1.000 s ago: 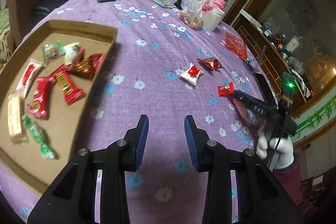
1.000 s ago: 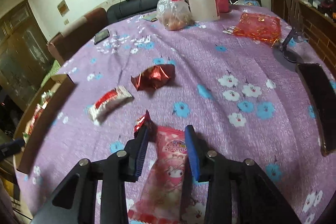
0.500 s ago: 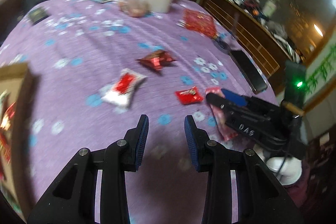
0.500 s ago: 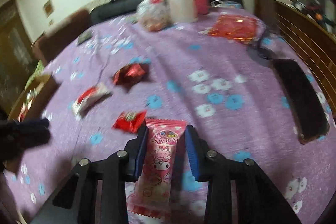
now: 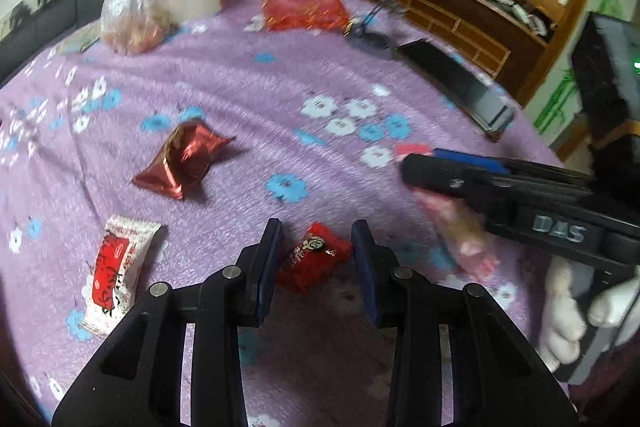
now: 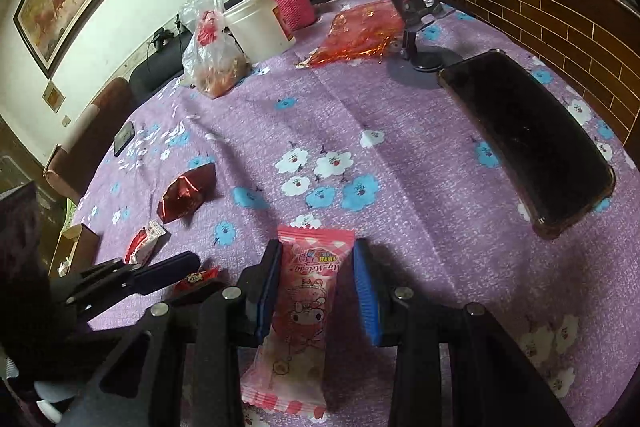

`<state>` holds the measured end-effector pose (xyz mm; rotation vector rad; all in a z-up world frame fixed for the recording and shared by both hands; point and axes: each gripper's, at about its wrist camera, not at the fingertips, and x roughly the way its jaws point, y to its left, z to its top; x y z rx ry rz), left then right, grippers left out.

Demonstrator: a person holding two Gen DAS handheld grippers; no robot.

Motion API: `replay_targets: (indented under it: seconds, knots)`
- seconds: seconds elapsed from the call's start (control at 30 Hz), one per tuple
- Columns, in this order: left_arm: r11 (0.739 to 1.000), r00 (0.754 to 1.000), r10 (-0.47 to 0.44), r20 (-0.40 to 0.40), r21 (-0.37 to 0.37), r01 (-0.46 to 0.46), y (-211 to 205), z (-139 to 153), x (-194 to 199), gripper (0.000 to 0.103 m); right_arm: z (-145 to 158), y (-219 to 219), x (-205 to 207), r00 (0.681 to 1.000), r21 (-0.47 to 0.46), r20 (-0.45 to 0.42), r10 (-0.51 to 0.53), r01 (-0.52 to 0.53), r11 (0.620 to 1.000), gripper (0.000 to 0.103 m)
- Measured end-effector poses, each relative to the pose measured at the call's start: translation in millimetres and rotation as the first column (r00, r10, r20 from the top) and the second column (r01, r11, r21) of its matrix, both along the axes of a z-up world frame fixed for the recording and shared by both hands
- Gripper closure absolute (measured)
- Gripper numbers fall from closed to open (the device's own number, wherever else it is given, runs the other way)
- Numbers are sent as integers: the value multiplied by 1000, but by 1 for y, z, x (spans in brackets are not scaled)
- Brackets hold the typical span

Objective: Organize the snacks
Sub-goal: 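Carry the red packet and pink candy bar over the box lid and release them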

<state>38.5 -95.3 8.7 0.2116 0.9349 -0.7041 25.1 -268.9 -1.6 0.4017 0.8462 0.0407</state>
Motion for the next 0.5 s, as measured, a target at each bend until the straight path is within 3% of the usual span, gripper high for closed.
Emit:
replay_targets:
  seconds: [0.2, 0.3, 0.43, 0.5]
  knots:
    - [993, 996, -43, 83, 111, 33, -15, -3, -17, 70, -2, 0, 0, 1000, -4, -3, 0, 0, 1000, 65]
    - [993, 997, -25, 77, 119, 16, -11, -2, -22, 85, -3, 1, 0, 1000, -8, 2, -1, 1, 1000, 65]
    - [996, 997, 28, 66, 79, -33, 7, 5, -30, 85, -3, 0, 0, 1000, -7, 9, -1, 1, 1000, 65]
    - [998, 996, 68, 51, 12, -69, 26, 15, -36, 85, -3, 1, 0, 1000, -1, 14, 7, -7, 1000, 65]
